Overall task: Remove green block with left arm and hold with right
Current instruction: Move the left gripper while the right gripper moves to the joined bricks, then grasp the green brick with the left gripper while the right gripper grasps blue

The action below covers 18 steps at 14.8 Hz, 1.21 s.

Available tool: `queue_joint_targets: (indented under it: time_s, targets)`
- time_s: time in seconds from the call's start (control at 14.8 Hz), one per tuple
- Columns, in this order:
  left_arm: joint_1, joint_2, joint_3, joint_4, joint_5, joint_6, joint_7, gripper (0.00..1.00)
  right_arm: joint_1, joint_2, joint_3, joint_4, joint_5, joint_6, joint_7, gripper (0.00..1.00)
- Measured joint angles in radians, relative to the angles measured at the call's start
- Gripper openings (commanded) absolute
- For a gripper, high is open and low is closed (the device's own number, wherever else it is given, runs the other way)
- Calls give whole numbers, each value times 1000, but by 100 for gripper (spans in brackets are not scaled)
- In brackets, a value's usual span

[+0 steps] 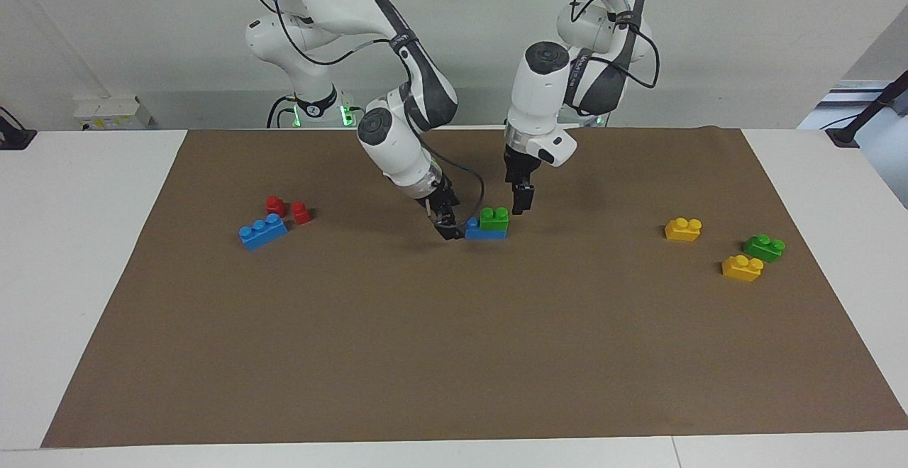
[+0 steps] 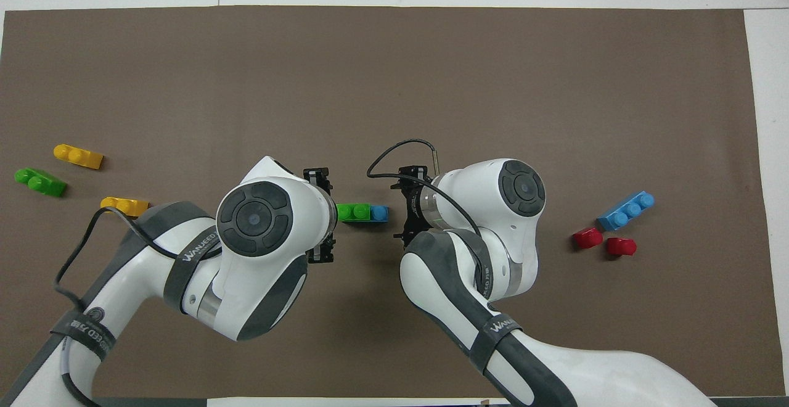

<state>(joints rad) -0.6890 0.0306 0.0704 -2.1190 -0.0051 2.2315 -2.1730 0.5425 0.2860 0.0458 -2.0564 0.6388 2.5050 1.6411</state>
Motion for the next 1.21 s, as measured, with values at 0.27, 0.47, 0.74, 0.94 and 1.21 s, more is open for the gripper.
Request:
queue_joint_targets:
  time_s: [0.27,0.47,0.74,0.94,1.21]
  targets:
    - [-10,28,1,0,1,27,-59,99,36,37,0,-2,35,86,0,97]
    - [-12,39,1,0,2,48,-84,99,59,62,0,-2,41,133,0,82]
    - [-22,63,0,-1,3,77,-105,99,66,79,-1,-2,41,149,0,4]
    - [-25,77,0,-3,9,99,-117,99,66,79,-4,-2,50,149,0,0]
    - [-25,104,1,-6,41,130,-147,99,66,79,-4,-2,52,149,0,0]
